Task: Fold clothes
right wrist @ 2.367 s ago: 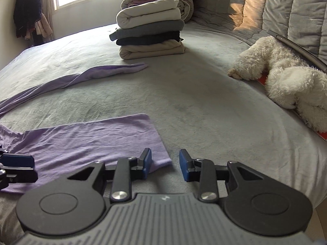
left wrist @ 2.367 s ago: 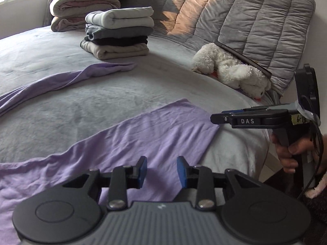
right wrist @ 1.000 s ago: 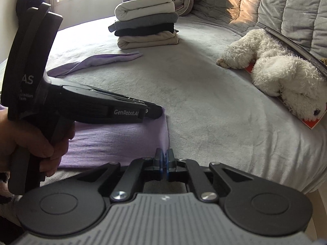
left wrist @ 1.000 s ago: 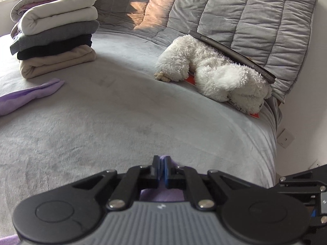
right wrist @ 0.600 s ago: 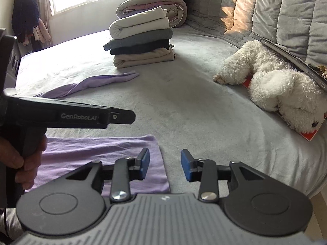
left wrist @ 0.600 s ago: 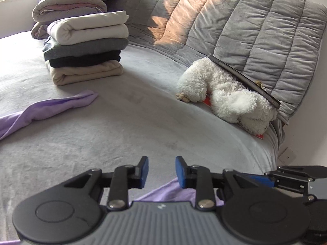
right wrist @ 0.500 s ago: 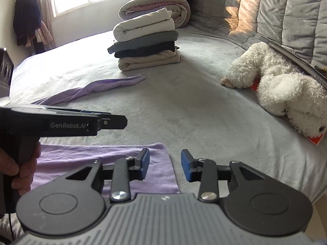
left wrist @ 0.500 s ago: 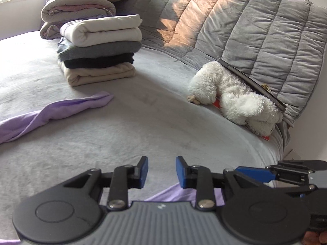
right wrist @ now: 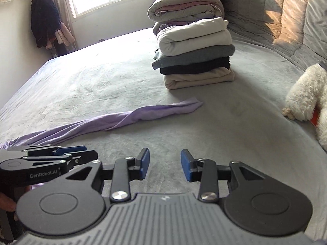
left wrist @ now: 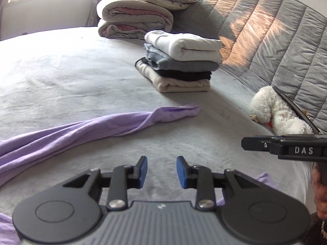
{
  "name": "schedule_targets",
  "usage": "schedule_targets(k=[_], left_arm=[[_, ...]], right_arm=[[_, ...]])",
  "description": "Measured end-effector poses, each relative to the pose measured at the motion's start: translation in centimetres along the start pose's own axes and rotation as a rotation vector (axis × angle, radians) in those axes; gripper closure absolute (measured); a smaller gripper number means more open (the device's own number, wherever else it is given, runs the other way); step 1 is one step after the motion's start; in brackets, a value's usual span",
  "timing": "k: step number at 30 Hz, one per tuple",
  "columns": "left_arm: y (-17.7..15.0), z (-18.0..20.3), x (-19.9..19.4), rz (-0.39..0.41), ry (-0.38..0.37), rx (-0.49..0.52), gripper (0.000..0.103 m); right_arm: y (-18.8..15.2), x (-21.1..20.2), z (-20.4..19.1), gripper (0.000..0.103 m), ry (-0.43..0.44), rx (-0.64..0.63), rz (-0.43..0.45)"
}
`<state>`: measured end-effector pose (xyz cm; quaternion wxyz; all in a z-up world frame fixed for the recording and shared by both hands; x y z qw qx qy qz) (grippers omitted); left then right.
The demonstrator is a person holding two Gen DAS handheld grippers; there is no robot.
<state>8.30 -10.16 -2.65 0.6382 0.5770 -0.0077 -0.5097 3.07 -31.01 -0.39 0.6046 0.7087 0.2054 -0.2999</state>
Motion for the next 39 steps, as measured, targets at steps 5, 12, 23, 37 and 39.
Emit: schedule_targets(k=[5,12,23,37,39], left_arm=[[0.1,-4.2,-1.9,0.003,0.11,-0.048,0.071],[-0.1,-9.7,-3.6,0.033,0.178,-0.101,0.071],[-0.5,-11.5,-3.4,0.031,0.104,-0.015,0.071],[-1.0,-12.3,-1.8,-0.01,0.077,0.024,0.071],[-1.1,-12.3,-1.7,-0.011,0.079,0.022,0.071]], right_arm=[[2.7,2.8,-2.1,0.064,0.041,0.019,-0.009],[6.1,7.3,-2.9,0.065,0.058,0.076,-0.033],[7.0,12.2,-4.6,0.065,0.215,0.102,-0.045],[4.6,13.6,-4.6,0.065,0.31,0.199,-0.212],[4.3,13.6,-4.4,0.065,0.318,0.219,-0.23]])
Point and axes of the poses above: each gripper's, at about its wrist camera, not at the fingertips, and x roughly the way its jaws point, z to its right, y to its top, the point moved 2 cm from there along x, roughly the way its jaws point, and after that the axes turned 9 degrees about -y, right-handed, at the moved point
